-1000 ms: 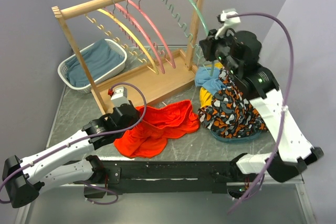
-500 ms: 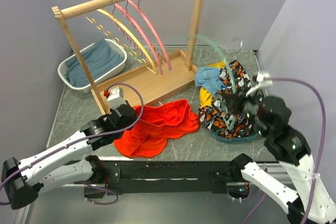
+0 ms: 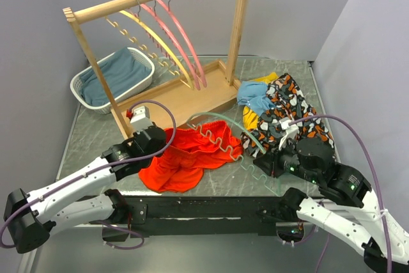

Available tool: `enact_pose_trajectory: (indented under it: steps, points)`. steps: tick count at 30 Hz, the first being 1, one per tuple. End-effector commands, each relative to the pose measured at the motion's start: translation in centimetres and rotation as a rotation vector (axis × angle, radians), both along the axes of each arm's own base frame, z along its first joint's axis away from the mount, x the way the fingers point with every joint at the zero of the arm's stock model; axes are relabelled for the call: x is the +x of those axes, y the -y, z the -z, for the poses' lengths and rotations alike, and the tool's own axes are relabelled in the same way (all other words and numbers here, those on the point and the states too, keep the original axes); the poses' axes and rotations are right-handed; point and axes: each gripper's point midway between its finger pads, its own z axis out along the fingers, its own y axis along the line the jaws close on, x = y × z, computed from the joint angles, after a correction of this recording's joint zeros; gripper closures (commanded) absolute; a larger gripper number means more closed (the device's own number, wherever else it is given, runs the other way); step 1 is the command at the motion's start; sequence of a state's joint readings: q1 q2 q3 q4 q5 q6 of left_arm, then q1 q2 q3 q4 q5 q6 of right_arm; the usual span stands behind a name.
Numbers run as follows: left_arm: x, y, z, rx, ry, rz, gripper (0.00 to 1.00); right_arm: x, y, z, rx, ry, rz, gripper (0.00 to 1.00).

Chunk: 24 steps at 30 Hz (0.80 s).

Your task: Place the shorts on the hanger

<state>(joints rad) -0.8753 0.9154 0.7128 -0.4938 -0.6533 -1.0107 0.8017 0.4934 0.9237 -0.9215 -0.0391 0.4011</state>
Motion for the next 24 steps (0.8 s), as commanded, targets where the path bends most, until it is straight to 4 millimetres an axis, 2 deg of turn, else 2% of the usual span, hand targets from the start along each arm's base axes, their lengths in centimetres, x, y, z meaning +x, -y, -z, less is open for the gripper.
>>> enact_pose_trajectory:
  steps: [1,7,14,17,22,24]
  points:
    - [0.9,-0.2,-1.4,-0.023,0.036,-0.042,0.99,-0.6,0.1,-2.3,0.023,0.038,-0.026,1.00]
    - [1.5,0.3,-2.1,-0.016,0.048,-0.015,0.99,-1.2,-0.7,-3.3,0.008,0.054,-0.116,1.00]
    - [1.8,0.8,-3.5,0.012,0.070,0.034,0.99,-1.0,-2.3,-2.8,-0.029,0.056,-0.177,1.00]
    - [1.7,1.6,-3.9,0.013,0.079,0.089,0.99,-1.2,-3.3,-3.2,-0.014,0.067,-0.216,1.00]
    - [1.1,4.1,-4.8,-0.014,0.113,0.257,0.99,-0.2,-5.8,-2.2,-0.026,0.090,-0.248,1.00]
    - [0.2,5.0,-5.0,-0.028,0.124,0.342,0.99,0.3,-6.9,-1.5,-0.041,0.124,-0.262,1.00]
